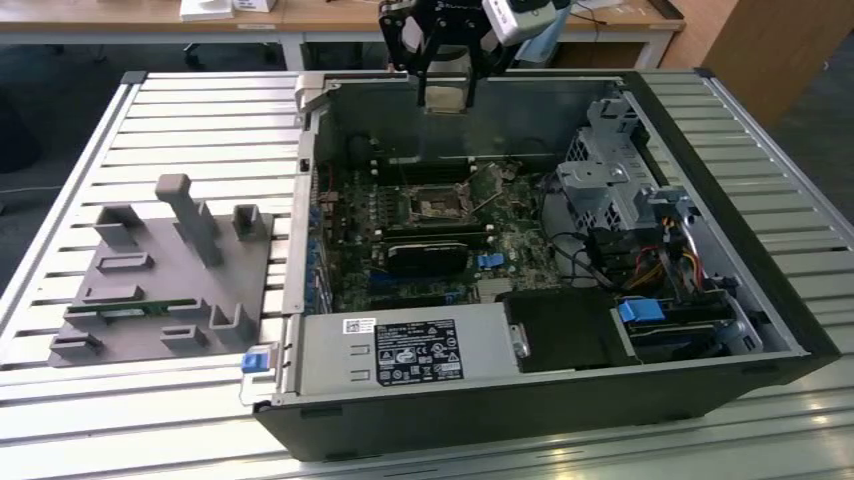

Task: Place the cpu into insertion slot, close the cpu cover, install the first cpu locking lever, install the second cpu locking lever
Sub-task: 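Place the cpu into insertion slot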

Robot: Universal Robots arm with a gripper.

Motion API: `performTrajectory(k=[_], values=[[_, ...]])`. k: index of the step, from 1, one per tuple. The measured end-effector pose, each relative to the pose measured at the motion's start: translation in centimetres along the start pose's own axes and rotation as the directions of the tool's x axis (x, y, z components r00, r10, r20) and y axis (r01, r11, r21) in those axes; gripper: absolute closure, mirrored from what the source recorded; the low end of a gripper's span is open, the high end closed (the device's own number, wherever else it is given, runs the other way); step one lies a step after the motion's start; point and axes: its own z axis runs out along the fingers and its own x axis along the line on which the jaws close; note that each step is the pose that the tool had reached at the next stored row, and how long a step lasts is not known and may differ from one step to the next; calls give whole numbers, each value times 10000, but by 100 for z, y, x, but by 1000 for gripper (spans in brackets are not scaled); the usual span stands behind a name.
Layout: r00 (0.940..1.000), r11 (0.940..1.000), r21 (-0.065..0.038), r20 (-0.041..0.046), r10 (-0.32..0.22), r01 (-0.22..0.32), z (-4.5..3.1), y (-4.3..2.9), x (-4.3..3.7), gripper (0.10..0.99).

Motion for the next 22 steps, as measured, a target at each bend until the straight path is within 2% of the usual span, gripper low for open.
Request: performTrajectory(k=[13,22], values=[[9988,9988,-10,43,481,-481,3,-1,5,545],[9953,9954,-23,86,961,-961,6,-1,7,545]])
